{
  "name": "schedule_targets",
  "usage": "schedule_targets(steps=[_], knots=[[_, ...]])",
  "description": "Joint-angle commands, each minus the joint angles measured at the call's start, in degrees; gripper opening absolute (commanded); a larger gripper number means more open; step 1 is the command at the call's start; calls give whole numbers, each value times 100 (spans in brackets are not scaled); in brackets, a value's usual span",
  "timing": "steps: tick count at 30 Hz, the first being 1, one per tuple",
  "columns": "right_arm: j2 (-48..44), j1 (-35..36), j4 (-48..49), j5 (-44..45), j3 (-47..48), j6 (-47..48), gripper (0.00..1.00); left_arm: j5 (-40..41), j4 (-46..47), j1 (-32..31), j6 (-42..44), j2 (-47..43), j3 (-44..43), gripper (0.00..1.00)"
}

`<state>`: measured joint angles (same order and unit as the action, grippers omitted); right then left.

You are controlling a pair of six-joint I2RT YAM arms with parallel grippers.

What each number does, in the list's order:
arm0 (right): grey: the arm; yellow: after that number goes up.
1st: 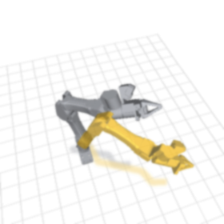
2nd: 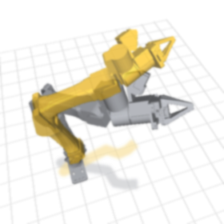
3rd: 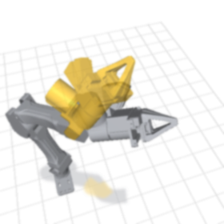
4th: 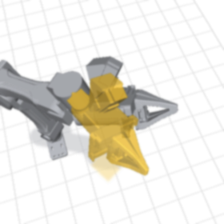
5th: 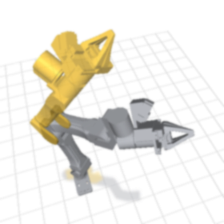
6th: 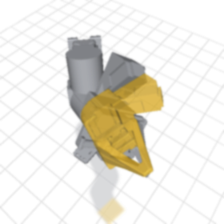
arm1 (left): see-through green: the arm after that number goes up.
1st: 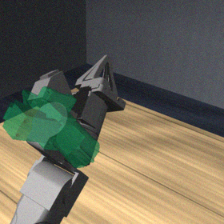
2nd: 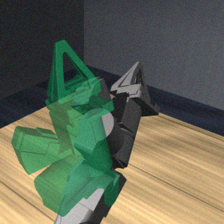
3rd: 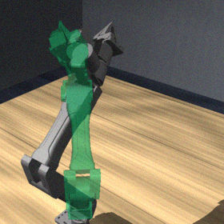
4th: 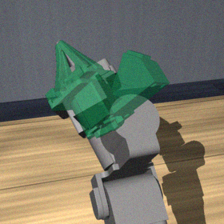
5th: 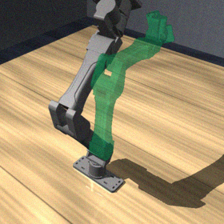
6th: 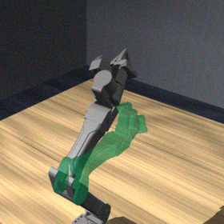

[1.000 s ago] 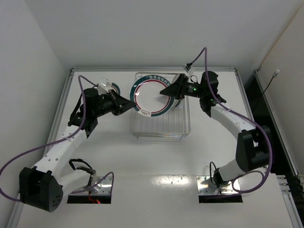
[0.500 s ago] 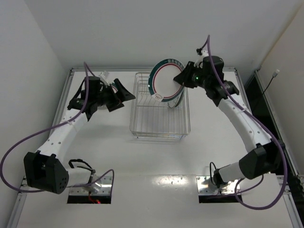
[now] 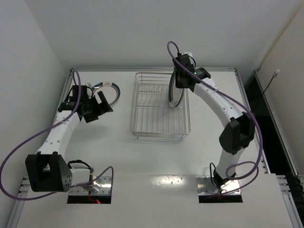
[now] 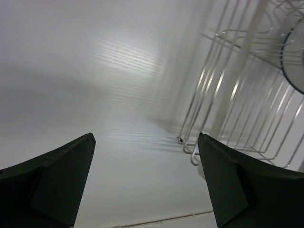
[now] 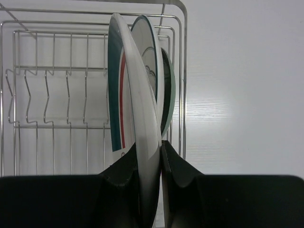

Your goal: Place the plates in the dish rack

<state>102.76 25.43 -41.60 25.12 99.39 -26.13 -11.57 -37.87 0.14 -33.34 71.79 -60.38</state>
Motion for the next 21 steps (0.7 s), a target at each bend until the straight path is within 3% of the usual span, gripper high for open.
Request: schedule_targets(steps=[1, 11, 21], knots=[[147, 76, 47, 634, 572, 319, 0, 147, -19, 310, 407, -69, 289, 88], [1148, 497, -84, 1257, 1195, 267, 0, -82, 104, 820, 697, -16, 475, 88], [1835, 498, -208, 723, 1486, -41, 0, -143, 104, 1111, 978, -16, 650, 88]])
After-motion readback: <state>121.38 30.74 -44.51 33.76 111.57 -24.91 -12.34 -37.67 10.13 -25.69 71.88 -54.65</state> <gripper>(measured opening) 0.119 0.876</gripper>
